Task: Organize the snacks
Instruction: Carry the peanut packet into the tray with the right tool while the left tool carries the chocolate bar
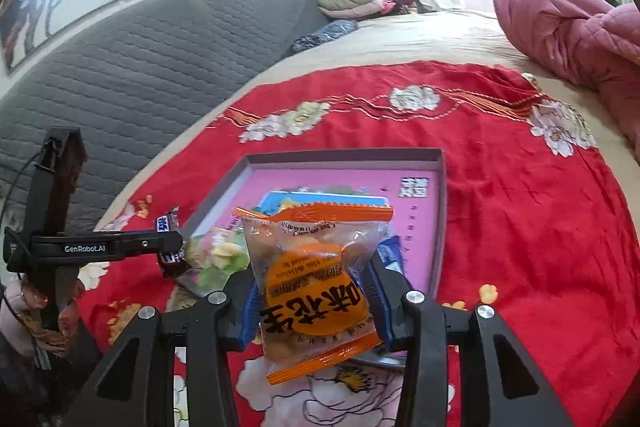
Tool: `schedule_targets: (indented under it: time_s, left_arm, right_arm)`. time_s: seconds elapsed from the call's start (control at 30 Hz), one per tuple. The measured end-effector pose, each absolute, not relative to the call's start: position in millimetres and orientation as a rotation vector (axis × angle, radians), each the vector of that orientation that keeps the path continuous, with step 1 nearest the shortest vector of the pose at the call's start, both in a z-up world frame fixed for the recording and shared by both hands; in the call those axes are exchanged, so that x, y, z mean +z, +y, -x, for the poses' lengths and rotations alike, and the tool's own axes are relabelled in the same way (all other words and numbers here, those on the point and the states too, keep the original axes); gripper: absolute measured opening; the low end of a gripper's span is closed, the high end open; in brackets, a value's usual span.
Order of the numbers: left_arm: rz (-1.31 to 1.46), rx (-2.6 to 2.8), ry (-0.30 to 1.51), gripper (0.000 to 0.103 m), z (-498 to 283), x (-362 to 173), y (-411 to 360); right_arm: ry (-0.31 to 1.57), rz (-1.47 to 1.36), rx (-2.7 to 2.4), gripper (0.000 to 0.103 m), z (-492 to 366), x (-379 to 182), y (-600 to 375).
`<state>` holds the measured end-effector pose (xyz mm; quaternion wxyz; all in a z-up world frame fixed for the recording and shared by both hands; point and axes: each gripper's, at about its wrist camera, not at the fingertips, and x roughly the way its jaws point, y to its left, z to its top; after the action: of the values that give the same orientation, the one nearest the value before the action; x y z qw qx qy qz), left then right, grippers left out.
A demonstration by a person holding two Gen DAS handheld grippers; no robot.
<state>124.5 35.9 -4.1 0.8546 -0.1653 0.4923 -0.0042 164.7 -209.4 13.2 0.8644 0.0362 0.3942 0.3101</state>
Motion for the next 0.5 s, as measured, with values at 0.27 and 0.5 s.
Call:
schedule_targets:
  time_s: [0.27, 0.5]
  left_arm:
    - [0.264, 0.017, 1.060, 0.046, -136.5, -18.6, 26.8]
    - [0.221, 0.029, 1.074, 0.046, -139.9, -22.9, 22.5]
  right_arm:
    - [0.865, -0.098, 0.583, 0.045, -175.5, -1.0, -217.3]
    - [0.879, -0.094, 0.569, 0.045, -179.8, -9.4, -212.6]
